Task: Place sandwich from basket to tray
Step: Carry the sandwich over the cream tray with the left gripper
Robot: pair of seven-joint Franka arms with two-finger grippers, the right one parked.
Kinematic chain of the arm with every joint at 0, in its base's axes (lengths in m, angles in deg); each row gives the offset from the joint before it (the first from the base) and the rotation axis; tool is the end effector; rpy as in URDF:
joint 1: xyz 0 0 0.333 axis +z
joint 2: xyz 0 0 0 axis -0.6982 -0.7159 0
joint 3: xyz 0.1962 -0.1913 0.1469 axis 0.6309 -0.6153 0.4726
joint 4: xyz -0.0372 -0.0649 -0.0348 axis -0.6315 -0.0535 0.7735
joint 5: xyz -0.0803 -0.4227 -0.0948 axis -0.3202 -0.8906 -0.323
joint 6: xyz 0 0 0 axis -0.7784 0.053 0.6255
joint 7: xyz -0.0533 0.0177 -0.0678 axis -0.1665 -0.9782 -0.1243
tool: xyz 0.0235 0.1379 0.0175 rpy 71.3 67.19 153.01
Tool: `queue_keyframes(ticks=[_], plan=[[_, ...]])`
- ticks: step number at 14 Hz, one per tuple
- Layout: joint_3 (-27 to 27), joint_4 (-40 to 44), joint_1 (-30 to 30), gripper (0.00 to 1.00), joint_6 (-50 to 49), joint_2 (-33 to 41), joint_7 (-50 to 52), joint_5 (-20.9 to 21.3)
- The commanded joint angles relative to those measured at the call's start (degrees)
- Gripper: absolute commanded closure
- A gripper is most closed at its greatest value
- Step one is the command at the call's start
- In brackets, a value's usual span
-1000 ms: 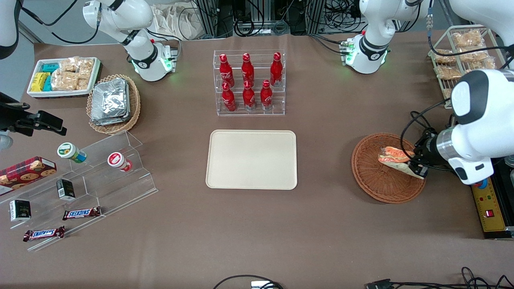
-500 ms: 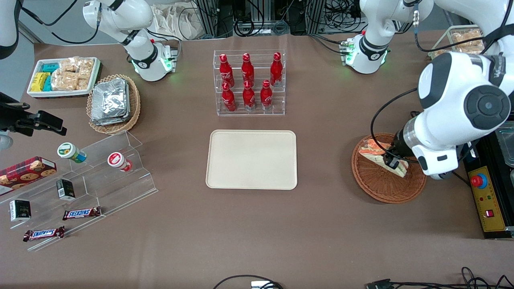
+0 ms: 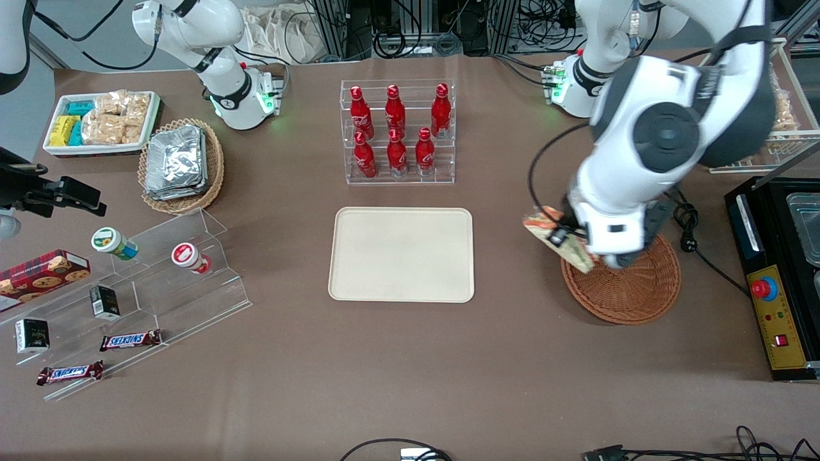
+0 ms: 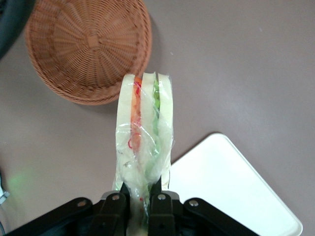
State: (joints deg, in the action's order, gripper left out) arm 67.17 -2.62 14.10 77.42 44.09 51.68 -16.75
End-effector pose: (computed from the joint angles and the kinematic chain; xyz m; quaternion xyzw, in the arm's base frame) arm 0.6176 -0.2966 0.4674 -0.9229 -0.3807 0.0478 0.0315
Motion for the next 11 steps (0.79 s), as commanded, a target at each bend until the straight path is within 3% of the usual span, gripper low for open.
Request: queue_keyframes(ticks=[1,7,11], plan=[[0.44,1.67,-4.95,1.00,3.34,-2.59,-1.88,0.76],[-5.26,1.93,-8.13,1.00,15.19,-12.59,-17.95,0.23],[-7.74,2.46,-8.83,1.00,23.38,-20.42,-20.08,0.67]])
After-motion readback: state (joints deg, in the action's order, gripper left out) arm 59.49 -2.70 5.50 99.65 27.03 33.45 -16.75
